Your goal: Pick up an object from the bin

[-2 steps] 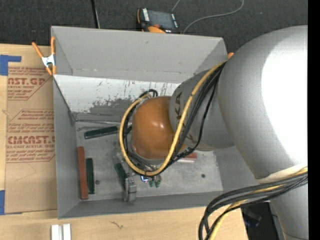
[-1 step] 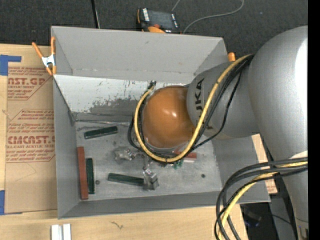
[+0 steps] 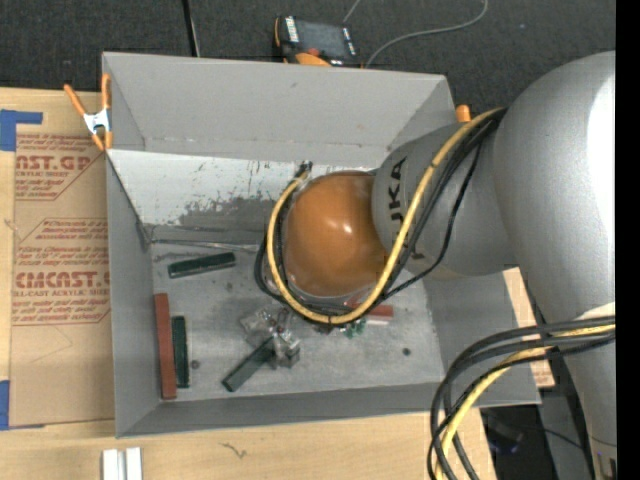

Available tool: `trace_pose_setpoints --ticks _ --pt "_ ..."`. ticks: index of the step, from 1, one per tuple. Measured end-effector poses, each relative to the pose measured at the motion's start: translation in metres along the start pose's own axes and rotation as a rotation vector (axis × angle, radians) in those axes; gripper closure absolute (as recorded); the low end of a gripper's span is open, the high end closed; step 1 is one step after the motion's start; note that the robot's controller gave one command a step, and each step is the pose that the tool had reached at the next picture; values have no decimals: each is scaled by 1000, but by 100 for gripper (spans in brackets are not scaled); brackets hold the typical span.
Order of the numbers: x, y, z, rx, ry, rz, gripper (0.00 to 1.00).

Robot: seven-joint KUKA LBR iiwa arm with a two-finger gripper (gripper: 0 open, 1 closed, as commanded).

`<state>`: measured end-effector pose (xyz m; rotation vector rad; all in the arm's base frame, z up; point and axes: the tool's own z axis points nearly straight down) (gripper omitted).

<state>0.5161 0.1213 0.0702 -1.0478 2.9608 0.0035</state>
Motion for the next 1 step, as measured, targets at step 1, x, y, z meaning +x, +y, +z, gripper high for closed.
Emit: trace_pose_setpoints --ticks 1 --pt "15 -47 -186 7 -6 -264 100"
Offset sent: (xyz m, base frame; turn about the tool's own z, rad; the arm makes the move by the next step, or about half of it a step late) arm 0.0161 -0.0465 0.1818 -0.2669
